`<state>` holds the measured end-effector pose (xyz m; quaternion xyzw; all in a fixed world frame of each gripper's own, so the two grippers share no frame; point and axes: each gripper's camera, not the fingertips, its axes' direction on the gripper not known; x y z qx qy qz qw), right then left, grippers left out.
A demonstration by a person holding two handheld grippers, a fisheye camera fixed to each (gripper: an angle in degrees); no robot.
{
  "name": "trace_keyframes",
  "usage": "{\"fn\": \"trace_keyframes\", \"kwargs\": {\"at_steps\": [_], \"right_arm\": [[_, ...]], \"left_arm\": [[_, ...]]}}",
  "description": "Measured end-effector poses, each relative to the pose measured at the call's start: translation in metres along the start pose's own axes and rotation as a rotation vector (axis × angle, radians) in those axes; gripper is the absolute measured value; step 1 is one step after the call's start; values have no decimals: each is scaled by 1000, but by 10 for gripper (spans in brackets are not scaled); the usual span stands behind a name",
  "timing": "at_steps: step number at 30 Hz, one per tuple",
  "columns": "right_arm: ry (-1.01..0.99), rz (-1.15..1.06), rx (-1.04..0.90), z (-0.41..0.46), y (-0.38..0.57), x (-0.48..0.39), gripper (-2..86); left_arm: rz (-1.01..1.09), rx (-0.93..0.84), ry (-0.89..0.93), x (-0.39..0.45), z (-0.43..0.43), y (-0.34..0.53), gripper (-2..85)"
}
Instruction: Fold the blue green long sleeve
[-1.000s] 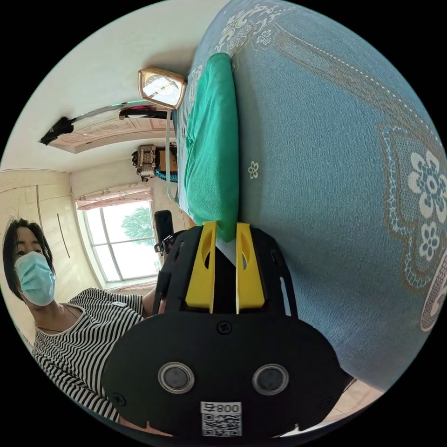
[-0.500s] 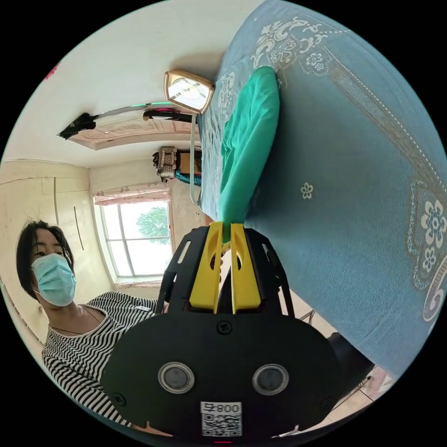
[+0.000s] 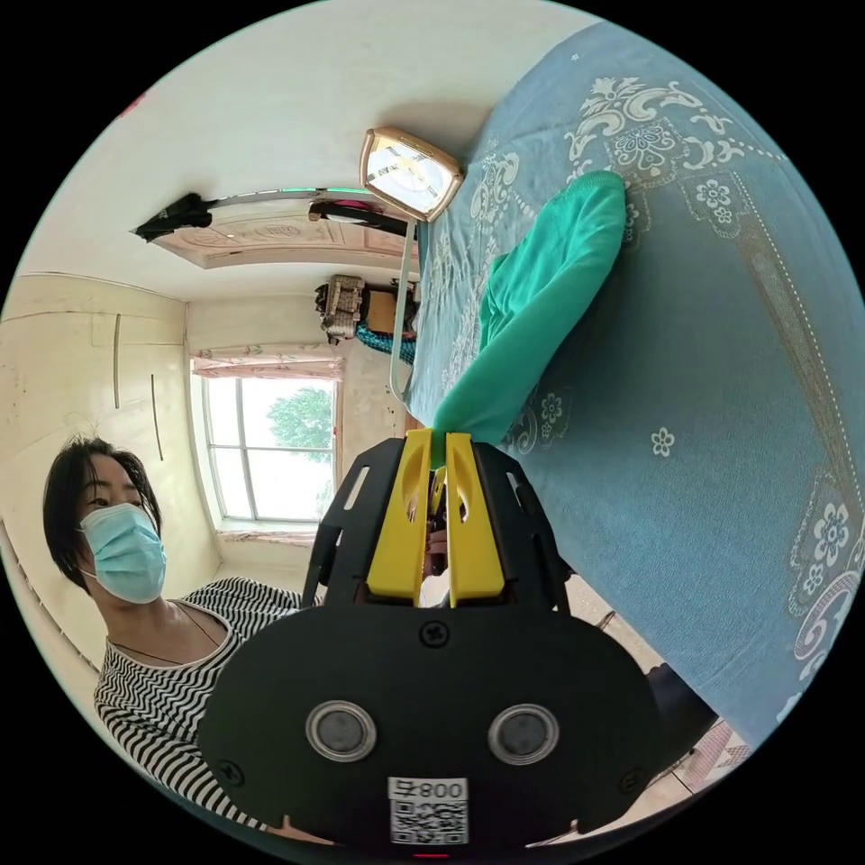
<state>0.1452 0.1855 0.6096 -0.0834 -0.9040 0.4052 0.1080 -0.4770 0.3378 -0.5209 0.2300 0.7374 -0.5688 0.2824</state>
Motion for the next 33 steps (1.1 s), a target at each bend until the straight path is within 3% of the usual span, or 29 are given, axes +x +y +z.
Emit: {"fn": "trace_keyframes", "kwargs": {"at_steps": [10, 21, 33], "right_arm": [[9, 38, 1, 5, 51, -1, 22], [-35, 25, 17, 13, 98, -28, 21], [-38, 41, 34, 10, 176, -48, 21]], "left_arm": [[30, -9, -138, 7, -15, -11, 89], [-12, 51, -28, -15, 6, -2, 108], [64, 58, -95, -16, 62, 16, 35]]}}
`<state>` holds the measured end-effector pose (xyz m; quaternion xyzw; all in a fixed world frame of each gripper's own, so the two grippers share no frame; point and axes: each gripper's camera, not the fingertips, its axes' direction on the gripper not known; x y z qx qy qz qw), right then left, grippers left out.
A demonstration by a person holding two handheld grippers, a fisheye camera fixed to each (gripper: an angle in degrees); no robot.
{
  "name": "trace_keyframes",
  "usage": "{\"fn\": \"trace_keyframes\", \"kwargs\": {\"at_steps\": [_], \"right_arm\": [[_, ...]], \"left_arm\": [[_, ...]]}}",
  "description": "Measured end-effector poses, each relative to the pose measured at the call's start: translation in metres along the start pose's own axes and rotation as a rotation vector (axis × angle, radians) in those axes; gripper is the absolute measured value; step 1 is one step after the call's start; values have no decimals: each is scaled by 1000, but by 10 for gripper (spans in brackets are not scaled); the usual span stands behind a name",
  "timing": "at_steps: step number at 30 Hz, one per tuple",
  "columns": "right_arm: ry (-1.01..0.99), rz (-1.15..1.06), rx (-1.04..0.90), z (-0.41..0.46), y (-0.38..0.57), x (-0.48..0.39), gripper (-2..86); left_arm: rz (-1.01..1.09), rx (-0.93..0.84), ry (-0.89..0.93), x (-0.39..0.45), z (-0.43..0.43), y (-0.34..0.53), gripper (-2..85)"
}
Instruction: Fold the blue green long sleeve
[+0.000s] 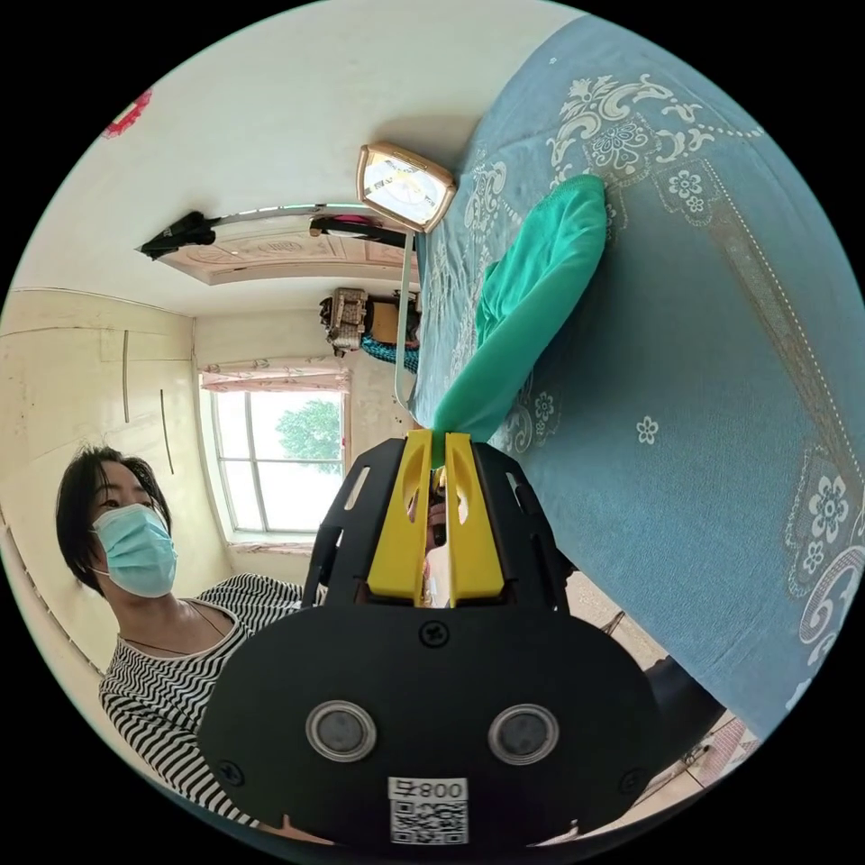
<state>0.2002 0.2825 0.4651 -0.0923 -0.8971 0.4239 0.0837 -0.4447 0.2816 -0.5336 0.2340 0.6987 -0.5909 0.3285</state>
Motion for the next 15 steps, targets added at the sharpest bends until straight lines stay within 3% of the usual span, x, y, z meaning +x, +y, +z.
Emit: {"fn": "trace_keyframes", "kwargs": {"at_steps": [8, 15], "right_arm": [[-42, 11, 35, -26, 91, -17, 20], [-105, -13, 70, -66, 226, -49, 18]], "left_arm": [[113, -72, -9, 25, 41, 67, 27], [202, -188, 23, 44, 82, 141, 27]]}}
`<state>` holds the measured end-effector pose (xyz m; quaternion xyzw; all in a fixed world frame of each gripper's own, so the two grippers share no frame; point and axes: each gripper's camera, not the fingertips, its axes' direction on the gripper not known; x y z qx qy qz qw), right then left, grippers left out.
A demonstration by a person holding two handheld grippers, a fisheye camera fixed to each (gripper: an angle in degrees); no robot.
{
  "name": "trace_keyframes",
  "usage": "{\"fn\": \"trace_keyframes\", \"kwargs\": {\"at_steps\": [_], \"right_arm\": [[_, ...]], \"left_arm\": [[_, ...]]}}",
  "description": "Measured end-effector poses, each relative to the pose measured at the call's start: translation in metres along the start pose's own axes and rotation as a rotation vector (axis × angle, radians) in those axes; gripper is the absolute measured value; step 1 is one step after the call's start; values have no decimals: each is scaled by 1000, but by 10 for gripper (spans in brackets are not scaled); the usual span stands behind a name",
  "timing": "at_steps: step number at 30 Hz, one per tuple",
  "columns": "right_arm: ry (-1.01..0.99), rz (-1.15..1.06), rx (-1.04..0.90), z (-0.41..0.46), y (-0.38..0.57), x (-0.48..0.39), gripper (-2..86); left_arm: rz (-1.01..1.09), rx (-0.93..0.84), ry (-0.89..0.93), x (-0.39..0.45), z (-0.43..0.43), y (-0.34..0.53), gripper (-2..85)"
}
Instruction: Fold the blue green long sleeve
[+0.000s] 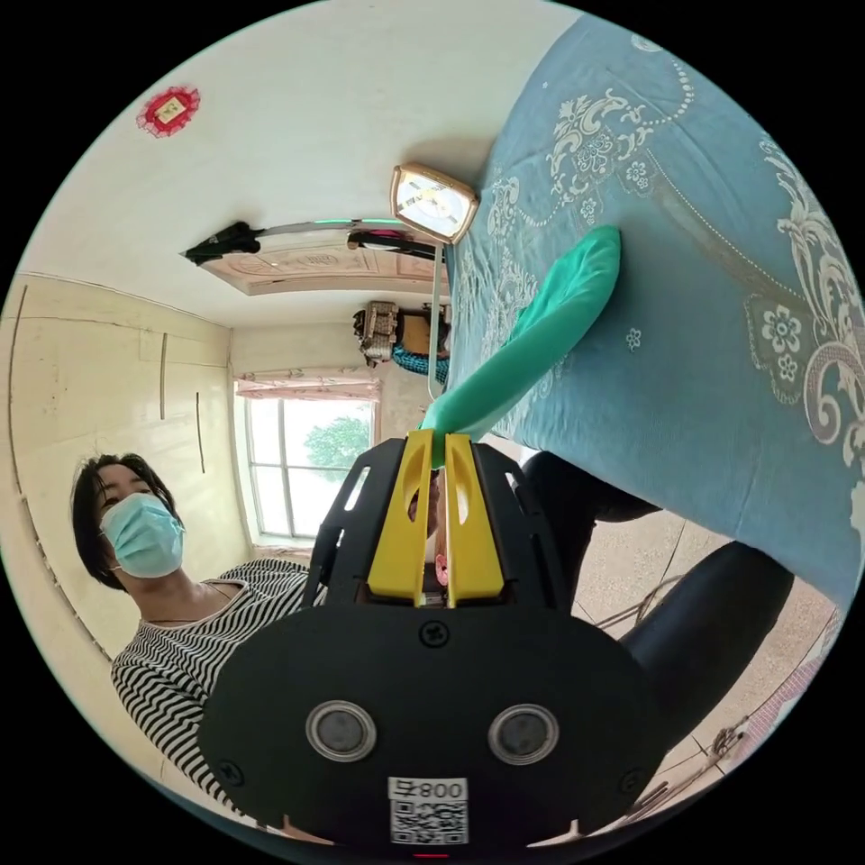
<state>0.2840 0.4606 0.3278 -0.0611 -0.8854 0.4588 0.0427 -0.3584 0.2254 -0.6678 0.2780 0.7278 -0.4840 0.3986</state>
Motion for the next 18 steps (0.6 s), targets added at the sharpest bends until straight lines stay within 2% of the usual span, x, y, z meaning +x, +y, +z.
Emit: {"fn": "trace_keyframes", "kwargs": {"at_steps": [10, 18], "right_arm": [[-65, -54, 157, -87, 184, -49, 16], [-115, -165, 319, -188, 200, -99, 15]], "left_arm": [[135, -183, 43, 18, 146, 73, 26], [294, -302, 74, 39, 338, 63, 25]]}}
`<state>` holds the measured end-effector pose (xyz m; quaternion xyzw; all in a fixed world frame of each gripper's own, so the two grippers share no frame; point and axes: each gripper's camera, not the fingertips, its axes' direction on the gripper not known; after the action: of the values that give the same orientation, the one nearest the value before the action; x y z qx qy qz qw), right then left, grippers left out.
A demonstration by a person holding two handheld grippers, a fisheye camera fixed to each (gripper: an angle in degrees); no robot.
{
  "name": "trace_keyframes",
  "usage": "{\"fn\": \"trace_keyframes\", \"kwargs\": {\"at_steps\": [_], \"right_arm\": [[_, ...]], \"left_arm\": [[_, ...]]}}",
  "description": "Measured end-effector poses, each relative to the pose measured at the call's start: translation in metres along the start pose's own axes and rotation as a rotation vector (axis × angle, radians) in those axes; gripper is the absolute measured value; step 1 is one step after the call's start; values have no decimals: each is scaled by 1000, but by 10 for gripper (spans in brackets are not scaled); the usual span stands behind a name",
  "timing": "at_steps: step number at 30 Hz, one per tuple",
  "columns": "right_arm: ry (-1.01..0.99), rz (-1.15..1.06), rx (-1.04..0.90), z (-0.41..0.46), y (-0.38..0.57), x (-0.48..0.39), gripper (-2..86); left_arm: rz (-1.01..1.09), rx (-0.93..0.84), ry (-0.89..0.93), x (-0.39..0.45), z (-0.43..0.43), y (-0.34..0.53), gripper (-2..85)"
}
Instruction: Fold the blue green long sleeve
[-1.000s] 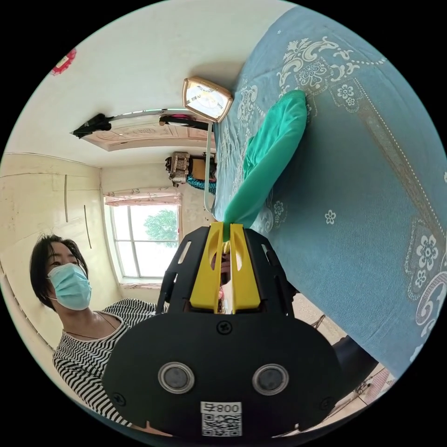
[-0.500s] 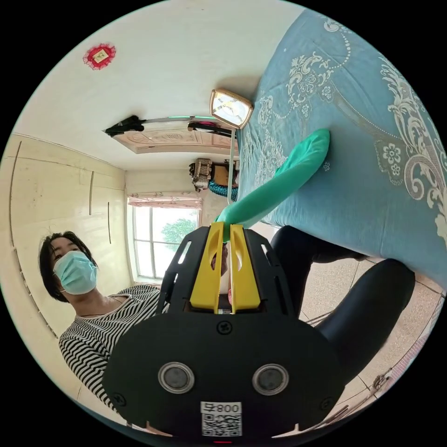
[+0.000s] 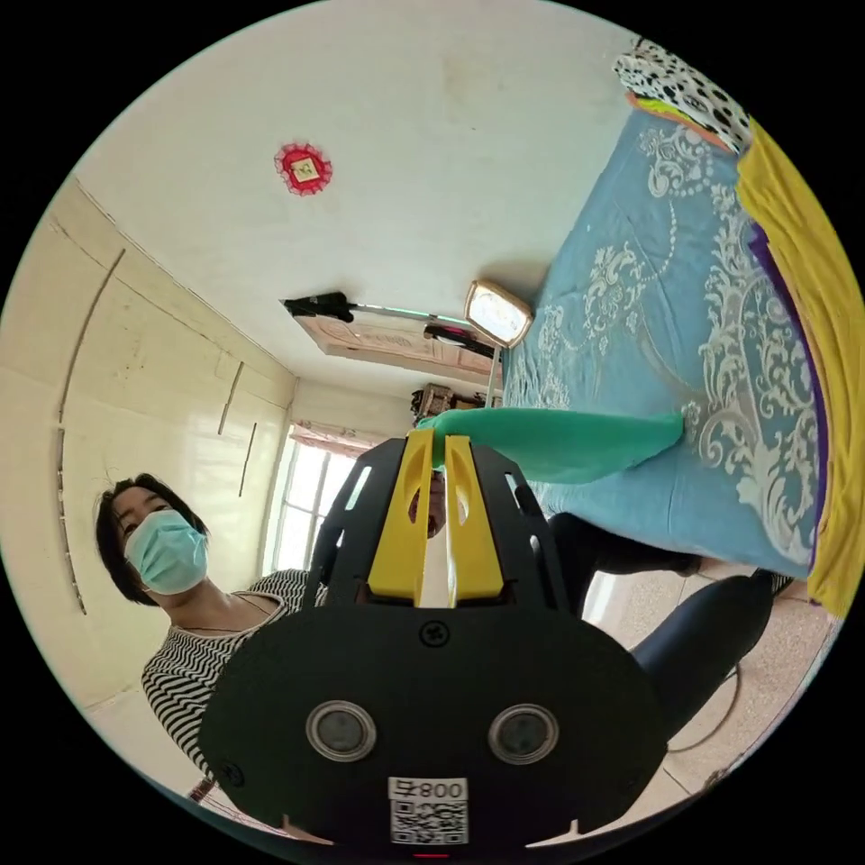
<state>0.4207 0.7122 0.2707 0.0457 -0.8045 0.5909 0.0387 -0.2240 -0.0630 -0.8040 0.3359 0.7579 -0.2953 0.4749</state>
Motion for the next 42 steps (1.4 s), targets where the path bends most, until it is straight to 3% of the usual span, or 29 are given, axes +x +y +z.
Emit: {"fn": "trace_keyframes", "kwargs": {"at_steps": [7, 13, 17, 20, 22, 24, 27, 34, 42], "right_arm": [[137, -233, 112, -122, -71, -136, 16], [354, -328, 161, -227, -59, -228, 17], [491, -209, 180, -288, -19, -209, 18], [582, 6, 186, -332, 22, -151, 18], [609, 167, 191, -356, 50, -110, 18], [585, 189, 193, -364, 64, -101, 18], [559, 132, 197, -373, 70, -123, 18], [713, 61, 69, -375, 79, -171, 18], [788, 260, 22, -388, 109, -110, 19]], "left_arm": [[170, -88, 100, 9, 207, -60, 25], [222, -207, 151, -18, 367, -37, 26], [124, -384, 52, -93, 467, 33, 25], [-4, -566, -87, -161, 529, 90, 24], [-56, -624, -114, -188, 553, 114, 24], [-49, -631, -111, -200, 570, 126, 24], [35, -631, -126, -202, 594, 131, 24], [222, -734, -198, -221, 653, 175, 27], [54, -825, -291, -320, 704, 229, 28]]}}
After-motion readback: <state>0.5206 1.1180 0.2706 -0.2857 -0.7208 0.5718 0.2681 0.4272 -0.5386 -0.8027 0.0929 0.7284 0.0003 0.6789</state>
